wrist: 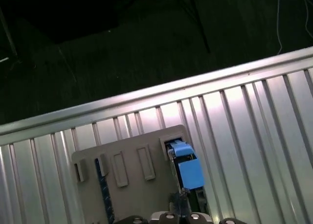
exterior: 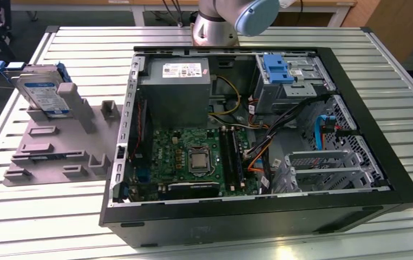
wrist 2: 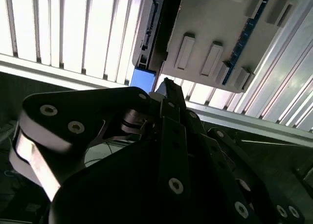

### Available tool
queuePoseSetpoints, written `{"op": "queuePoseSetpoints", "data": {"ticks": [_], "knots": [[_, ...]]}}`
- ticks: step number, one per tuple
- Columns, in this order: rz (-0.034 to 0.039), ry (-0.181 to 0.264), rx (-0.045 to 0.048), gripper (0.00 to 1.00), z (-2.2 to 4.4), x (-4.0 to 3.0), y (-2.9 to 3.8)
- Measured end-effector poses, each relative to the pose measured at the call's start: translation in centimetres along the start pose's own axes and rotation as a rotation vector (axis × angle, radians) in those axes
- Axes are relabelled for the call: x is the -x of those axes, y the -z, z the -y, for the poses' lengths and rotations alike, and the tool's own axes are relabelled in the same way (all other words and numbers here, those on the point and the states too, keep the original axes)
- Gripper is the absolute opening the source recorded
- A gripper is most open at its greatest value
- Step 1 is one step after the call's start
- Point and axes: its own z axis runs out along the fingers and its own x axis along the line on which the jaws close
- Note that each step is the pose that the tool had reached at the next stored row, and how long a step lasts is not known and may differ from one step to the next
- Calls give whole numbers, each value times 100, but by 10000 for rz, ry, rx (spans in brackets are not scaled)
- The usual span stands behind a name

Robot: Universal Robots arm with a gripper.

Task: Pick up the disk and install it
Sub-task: 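Pick up the disk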

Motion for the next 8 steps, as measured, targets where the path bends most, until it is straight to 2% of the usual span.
{"op": "queuePoseSetpoints", "data": {"ticks": [5,8], "knots": [[-33,835,15,11,0,0,-13],[-34,870,16,11,-1,2,-14]]}}
